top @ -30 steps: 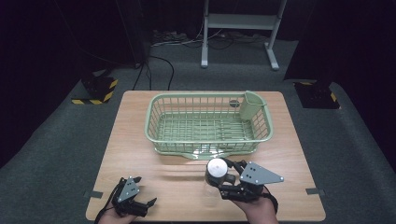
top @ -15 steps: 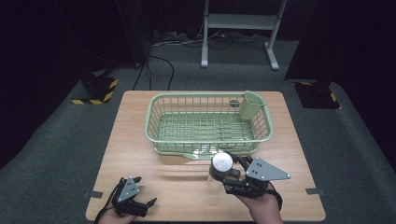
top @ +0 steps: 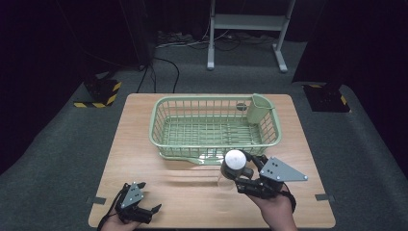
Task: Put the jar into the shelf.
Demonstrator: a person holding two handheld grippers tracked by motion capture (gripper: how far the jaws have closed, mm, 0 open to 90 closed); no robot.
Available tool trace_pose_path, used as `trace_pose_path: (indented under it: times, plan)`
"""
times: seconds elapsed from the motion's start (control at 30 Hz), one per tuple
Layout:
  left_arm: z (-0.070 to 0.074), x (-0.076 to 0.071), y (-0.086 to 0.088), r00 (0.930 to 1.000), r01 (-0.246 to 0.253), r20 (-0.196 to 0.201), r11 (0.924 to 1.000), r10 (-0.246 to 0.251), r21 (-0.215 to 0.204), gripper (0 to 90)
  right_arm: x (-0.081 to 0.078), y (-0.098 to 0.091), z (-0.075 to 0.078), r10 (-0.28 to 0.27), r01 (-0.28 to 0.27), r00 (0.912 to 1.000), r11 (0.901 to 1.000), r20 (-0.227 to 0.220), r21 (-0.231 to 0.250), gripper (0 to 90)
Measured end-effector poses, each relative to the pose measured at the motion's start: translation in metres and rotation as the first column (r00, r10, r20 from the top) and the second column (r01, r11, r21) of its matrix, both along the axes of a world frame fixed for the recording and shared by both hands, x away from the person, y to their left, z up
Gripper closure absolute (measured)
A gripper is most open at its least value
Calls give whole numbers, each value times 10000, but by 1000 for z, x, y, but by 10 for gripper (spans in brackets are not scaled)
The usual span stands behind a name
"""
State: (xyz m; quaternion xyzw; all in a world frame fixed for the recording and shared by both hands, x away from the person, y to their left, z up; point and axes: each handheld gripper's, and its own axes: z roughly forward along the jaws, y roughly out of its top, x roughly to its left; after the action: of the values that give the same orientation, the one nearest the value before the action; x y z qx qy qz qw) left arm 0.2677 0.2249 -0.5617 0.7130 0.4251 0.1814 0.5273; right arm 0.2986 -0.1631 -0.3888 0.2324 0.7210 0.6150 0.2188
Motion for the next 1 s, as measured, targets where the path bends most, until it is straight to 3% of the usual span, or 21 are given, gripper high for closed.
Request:
trace_pose_path:
  times: [1.0]
  plan:
    - [0, 0, 1, 10000, 74, -47, 10000, -74, 3, 23, 13, -8, 25, -772, 736, 9956, 9950, 527, 678, 329]
